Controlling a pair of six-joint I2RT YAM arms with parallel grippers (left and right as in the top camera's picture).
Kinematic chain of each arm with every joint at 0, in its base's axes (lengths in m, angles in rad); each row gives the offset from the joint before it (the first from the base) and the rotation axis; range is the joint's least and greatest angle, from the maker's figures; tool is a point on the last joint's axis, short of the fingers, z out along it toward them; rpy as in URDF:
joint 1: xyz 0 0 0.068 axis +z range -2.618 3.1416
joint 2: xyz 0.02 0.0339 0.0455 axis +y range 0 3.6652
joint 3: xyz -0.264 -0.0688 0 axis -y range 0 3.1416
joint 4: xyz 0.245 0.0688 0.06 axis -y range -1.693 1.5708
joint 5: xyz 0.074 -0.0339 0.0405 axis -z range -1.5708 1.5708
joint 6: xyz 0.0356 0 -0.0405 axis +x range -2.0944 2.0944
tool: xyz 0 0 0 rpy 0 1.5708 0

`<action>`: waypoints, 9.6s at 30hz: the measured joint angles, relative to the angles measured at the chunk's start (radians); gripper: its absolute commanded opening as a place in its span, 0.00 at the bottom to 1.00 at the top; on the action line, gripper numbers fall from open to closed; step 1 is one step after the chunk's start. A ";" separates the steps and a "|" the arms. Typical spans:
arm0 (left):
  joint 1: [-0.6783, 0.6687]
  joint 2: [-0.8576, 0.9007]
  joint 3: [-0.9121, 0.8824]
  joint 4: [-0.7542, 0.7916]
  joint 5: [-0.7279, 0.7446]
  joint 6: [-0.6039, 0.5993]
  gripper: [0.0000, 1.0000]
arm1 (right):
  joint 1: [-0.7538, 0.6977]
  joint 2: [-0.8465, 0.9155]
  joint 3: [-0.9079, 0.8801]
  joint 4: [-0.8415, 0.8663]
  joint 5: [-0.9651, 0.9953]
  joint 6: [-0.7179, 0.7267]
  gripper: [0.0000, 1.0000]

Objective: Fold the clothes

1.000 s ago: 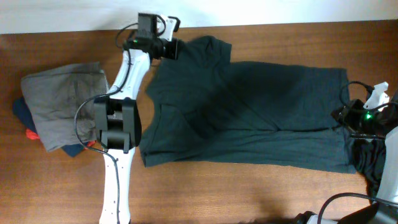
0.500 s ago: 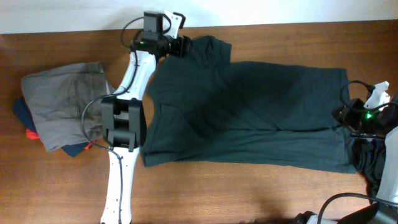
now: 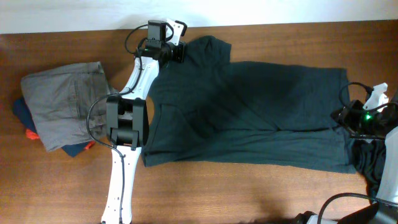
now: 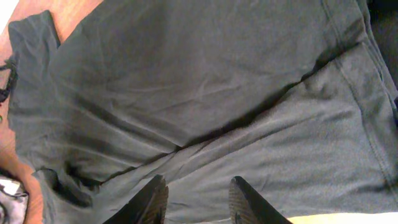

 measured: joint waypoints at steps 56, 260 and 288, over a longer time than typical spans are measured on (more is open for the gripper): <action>-0.078 -0.325 0.013 -0.903 -0.118 0.034 0.01 | 0.050 1.027 0.719 0.536 0.197 0.009 0.38; 0.131 -0.723 -0.143 -1.196 -0.269 -0.061 0.47 | -0.031 0.313 0.180 -0.020 0.116 -0.211 0.04; 0.131 -0.723 -0.143 -1.196 -0.269 -0.061 0.47 | 0.161 0.313 0.180 0.000 0.151 -0.204 0.04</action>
